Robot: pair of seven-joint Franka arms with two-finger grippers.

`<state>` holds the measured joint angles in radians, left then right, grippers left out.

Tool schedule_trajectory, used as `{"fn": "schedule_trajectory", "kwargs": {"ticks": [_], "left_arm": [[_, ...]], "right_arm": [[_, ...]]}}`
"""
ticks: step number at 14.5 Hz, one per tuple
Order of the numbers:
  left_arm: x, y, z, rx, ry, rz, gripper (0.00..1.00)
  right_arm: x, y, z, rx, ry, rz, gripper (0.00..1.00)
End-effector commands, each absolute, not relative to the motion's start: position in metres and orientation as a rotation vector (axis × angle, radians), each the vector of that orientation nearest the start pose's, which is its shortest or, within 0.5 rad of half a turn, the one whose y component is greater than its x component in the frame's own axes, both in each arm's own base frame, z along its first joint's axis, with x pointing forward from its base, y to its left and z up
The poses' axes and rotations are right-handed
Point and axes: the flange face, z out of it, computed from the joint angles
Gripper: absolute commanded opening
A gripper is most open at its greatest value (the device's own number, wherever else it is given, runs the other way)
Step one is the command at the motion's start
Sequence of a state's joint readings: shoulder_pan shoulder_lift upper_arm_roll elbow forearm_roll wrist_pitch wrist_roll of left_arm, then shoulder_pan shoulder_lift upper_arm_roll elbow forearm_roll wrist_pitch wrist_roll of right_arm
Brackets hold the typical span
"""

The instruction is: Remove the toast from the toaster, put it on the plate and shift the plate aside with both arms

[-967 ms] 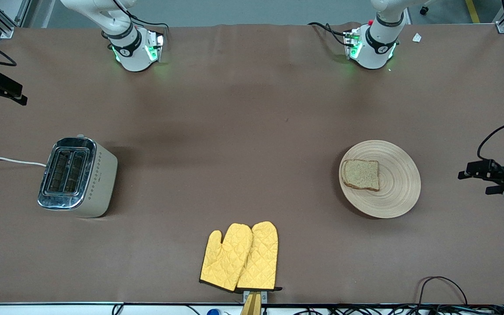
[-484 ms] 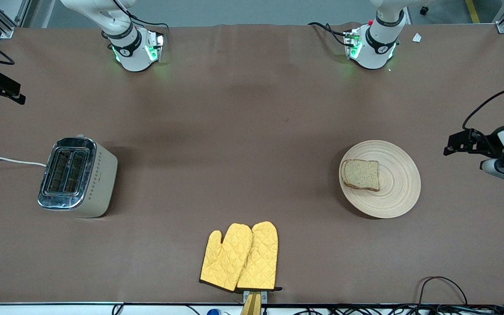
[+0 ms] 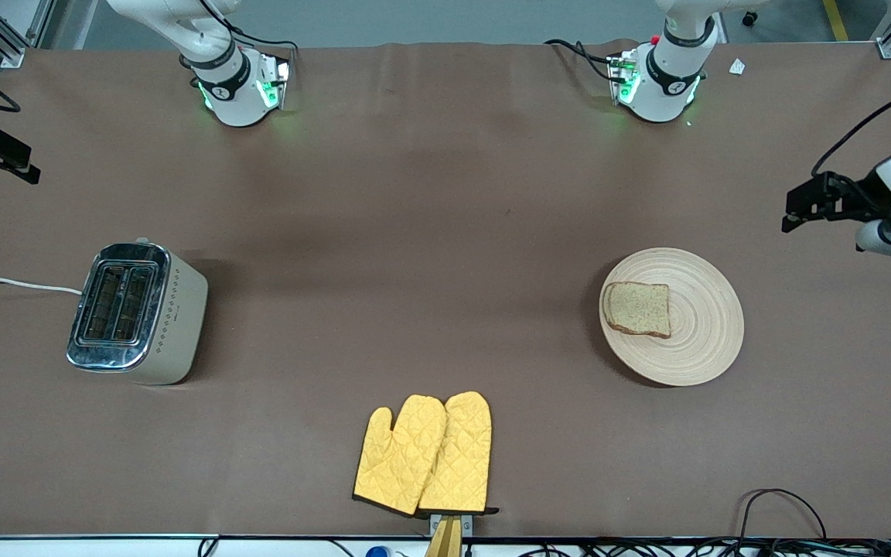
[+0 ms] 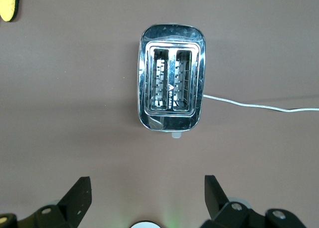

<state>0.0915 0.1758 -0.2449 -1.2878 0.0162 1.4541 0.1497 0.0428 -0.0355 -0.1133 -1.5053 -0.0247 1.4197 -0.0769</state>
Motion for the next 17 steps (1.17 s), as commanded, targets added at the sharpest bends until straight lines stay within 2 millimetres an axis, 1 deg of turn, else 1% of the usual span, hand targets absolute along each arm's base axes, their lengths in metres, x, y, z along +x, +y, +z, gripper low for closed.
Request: {"fn": "schedule_trajectory", "kwargs": {"ticks": [1,2,5,7,8,9,10,11,14,15,17], "left_arm": [[0.568,-0.089,0.656,-3.094,0.405,0.006,1.0],[0.561,-0.091,0.656,-3.087,0.402,-0.001,1.0],[0.545,-0.081,0.653,-3.081,0.375,-0.071,1.0],[0.539,-0.082,0.648,-3.084,0.365,-0.078,1.0],[0.539,-0.085,0.647,-3.091,0.326,-0.077,1.0],[0.539,-0.083,0.647,-3.096,0.28,-0.077,1.0],[0.539,-0.084,0.648,-3.095,0.285,-0.08,1.0],[0.543,-0.082,0.644,-3.095,0.278,-0.071,1.0],[0.544,-0.081,0.643,-3.1,0.29,-0.062,1.0],[0.545,-0.076,0.644,-3.101,0.278,-0.067,1.0],[0.547,-0.072,0.643,-3.107,0.269,-0.064,1.0]], "right_arm": [[0.527,-0.043,0.664,-3.155,0.019,0.082,1.0],[0.528,-0.043,0.664,-3.156,0.019,0.075,1.0],[0.529,-0.043,0.662,-3.156,0.019,0.08,1.0],[0.529,-0.042,0.662,-3.156,0.016,0.08,1.0],[0.529,-0.042,0.662,-3.156,0.016,0.08,1.0],[0.529,-0.042,0.662,-3.156,0.016,0.082,1.0],[0.529,-0.042,0.662,-3.156,0.016,0.082,1.0],[0.529,-0.043,0.663,-3.158,0.017,0.075,1.0],[0.528,-0.046,0.671,-3.164,0.028,0.049,1.0],[0.528,-0.047,0.672,-3.164,0.033,0.042,1.0],[0.529,-0.048,0.674,-3.166,0.036,0.032,1.0]]}}
